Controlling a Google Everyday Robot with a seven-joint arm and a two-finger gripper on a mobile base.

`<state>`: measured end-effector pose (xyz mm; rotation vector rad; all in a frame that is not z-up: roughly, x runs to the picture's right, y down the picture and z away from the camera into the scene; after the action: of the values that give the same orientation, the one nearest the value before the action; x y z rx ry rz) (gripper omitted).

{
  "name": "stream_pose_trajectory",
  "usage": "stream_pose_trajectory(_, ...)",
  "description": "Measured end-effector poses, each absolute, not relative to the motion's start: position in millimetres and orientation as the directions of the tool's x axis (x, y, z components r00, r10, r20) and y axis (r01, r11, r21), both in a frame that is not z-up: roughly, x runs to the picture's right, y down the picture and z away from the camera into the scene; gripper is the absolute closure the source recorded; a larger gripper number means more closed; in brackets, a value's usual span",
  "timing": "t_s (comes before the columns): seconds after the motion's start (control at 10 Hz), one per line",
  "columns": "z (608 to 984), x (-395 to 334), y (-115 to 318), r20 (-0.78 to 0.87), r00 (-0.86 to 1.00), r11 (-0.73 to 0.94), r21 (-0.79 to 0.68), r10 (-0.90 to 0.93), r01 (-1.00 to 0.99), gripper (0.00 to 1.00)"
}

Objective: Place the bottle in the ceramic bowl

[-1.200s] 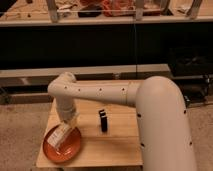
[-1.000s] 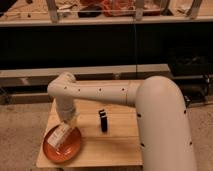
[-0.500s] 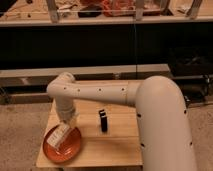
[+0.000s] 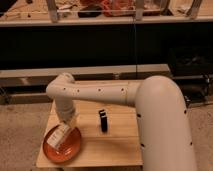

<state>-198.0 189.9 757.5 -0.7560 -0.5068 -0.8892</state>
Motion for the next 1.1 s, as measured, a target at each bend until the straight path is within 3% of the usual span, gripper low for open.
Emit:
stream_pose_trajectory(0.4, 756.5, -198.2, 190.7, 0.673, 0.540, 0.403, -0.369, -0.506, 0.837, 0.76)
stream_pose_trajectory(0.7, 756.3, -198.2, 191.6, 0.672, 0.537, 0.400, -0.367, -0.510, 0.840, 0.71)
stream_pose_trajectory(0.9, 755.8, -198.6, 192.1, 0.672, 0.534, 0.399, -0.364, -0.513, 0.842, 0.77)
stream_pose_trajectory(1.1, 755.3, -199.3, 192.6, 0.672, 0.531, 0.398, -0.361, -0.516, 0.843, 0.71)
